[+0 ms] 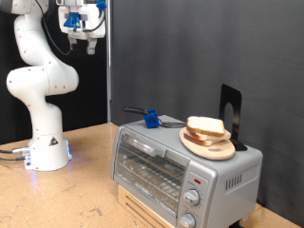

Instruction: Make a piece of toast with the oven

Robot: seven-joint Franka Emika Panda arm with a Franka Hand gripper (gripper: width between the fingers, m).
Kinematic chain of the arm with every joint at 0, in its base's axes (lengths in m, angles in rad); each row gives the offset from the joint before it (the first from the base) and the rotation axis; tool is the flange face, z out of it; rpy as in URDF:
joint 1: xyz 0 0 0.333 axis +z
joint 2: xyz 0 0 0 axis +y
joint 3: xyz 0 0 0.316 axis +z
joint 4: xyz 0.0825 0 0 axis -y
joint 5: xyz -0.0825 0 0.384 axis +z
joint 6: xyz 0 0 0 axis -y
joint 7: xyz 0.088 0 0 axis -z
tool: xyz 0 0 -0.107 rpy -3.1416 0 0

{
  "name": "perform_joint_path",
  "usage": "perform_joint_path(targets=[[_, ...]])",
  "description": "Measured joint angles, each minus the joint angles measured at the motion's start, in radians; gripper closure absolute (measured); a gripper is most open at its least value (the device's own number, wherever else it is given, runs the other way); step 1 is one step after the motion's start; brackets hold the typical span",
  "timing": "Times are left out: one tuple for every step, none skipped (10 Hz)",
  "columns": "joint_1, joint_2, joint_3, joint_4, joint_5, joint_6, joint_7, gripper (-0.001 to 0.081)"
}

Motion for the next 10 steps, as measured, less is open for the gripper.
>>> perform_joint_path(targets=[[0.013,-0.004,-0.010,0.004,0.004,-0.013,-0.107,-0.0002],[0.032,-0.021,-0.032,0.007,-0.003,-0.016,-0.228,-0.0002],[0.043,-0.042,-0.054,0.006,-0.032,-0.004,-0.350,-0.0002],[0.046,-0.050,-0.070,-0.002,-0.090,0.046,-0.459,-0.0002],[0.052,-0.043,-0.075,-0.018,-0.126,0.095,-0.534,-0.0002],[0.050,-0.045,-0.075,-0.017,-0.111,0.083,-0.502,-0.0002],[0.067,-0.055,-0.083,-0.018,-0.082,0.081,-0.586,-0.0002],[0.101,-0.078,-0.101,-0.021,-0.058,0.082,-0.688,-0.0002],[0.135,-0.102,-0.117,-0.040,-0.050,0.120,-0.785,-0.0002],[0.164,-0.109,-0.128,-0.077,-0.053,0.197,-0.882,-0.0002]])
